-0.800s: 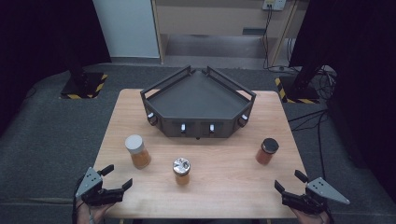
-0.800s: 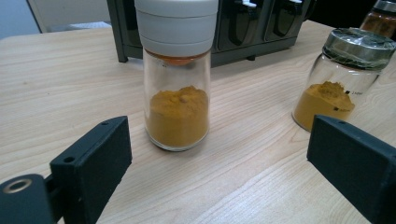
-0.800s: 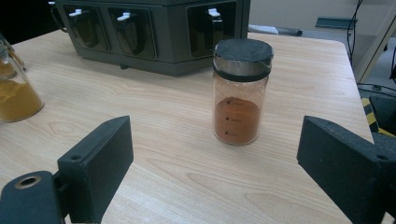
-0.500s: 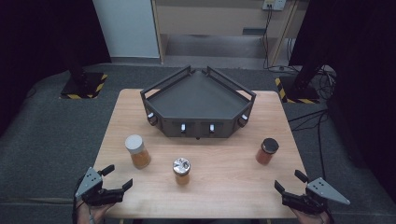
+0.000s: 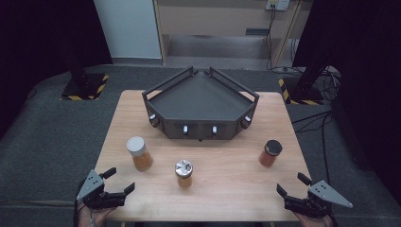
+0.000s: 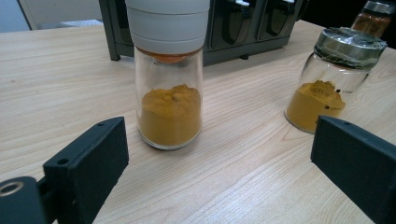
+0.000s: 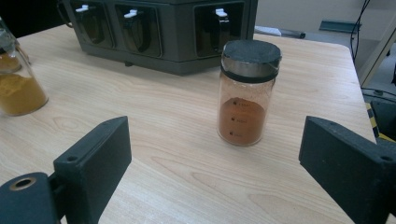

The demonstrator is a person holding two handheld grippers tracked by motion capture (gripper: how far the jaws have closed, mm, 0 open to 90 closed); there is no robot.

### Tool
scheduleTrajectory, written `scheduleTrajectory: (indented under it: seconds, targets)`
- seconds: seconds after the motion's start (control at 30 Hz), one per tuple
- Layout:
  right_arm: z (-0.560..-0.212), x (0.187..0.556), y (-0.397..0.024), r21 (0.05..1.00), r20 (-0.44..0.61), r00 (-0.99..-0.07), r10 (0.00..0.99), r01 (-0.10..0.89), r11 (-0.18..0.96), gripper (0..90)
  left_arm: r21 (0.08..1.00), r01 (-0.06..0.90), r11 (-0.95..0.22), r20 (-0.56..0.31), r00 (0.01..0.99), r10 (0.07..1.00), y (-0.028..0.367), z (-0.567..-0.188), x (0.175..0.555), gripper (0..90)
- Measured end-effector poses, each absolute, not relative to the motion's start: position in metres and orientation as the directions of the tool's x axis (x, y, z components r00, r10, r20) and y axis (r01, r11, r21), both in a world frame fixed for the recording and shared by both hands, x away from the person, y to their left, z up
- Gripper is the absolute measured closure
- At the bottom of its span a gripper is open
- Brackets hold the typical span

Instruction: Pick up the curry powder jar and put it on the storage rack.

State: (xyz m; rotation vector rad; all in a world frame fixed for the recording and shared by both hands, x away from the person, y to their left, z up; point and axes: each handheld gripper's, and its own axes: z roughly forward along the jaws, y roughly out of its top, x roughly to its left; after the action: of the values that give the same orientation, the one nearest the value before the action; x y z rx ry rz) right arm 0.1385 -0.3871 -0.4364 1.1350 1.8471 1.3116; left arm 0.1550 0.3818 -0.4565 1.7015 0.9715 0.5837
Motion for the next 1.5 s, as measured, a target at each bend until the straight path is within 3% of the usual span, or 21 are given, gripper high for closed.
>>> scheduleTrajectory:
  seconds: [0.87, 1.5]
  targets:
    - [-0.437, 0.136, -0.386, 0.946, -0.007, -0.455, 0.891, 0.286, 0.153, 8.9, 0.935, 0.333, -0.124, -0.086, 0.550, 0.831, 0.380, -0.455, 0.155, 2.8]
    - [-0.437, 0.137, -0.386, 0.945, -0.005, -0.451, 0.893, 0.290, 0.152, 9.0, 0.936, 0.328, -0.127, -0.067, 0.521, 0.851, 0.373, -0.430, 0.158, 3.6]
